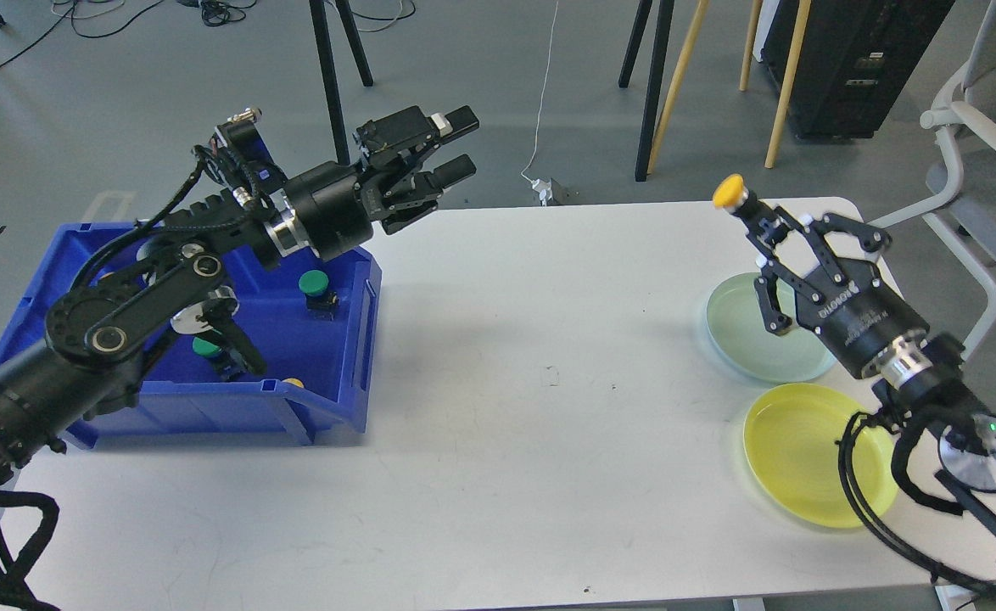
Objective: Pass button and place on color plate
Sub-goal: 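Carry the button with the right gripper down onto the yellow plate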
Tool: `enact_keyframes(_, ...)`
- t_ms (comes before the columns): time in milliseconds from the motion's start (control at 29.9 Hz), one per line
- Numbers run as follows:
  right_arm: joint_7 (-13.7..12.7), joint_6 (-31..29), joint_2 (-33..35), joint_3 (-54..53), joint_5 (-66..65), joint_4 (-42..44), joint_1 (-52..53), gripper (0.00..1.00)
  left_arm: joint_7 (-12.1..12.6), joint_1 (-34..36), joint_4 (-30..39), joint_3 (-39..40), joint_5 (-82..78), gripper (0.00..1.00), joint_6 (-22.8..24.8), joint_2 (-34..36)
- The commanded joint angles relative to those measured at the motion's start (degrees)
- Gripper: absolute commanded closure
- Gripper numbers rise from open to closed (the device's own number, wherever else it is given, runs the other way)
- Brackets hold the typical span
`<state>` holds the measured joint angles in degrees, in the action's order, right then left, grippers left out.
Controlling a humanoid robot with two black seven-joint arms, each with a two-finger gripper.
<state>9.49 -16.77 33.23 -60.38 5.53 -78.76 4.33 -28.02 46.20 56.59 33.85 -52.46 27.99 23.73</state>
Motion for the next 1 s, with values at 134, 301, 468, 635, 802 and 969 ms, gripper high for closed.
enact_keyframes(134, 0.3, 8.0, -3.9, -10.5, 5.4, -10.6, -25.0, 0.96, 0.0, -0.9, 1.5, -2.5, -1.2, 0.21, 0.0, 7.9)
enact_keyframes(301, 0.8, 8.9, -7.1, -11.0, 13.4, -10.1, -29.0, 0.96, 0.0, 1.2, 2.6, -6.3, -7.0, 0.19, 0.0, 19.1)
enact_keyframes(468, 0.7, 9.1, -8.3, -10.7, 14.8, -9.7, -28.6, 0.68, 0.0, 3.8, 2.0, -6.4, -22.9, 0.16, 0.0, 24.7)
enact_keyframes(635, 0.3, 8.4, -9.1, -10.3, 14.8, -8.5, -28.3, 0.0, 0.0, 4.0, 1.4, -6.7, -47.0, 0.15, 0.0, 26.2)
enact_keyframes(802, 0.1, 7.9, -8.3, -10.8, 14.7, -9.1, -24.4, 0.0, 0.0, 4.2, -1.9, -12.2, -57.0, 0.15, 0.0, 26.0)
enact_keyframes(969, -0.2, 8.4, -2.4, -10.3, 13.3, -8.4, -9.0, 0.0, 0.0, 4.3, -4.0, -15.6, -57.8, 0.15, 0.0, 25.5)
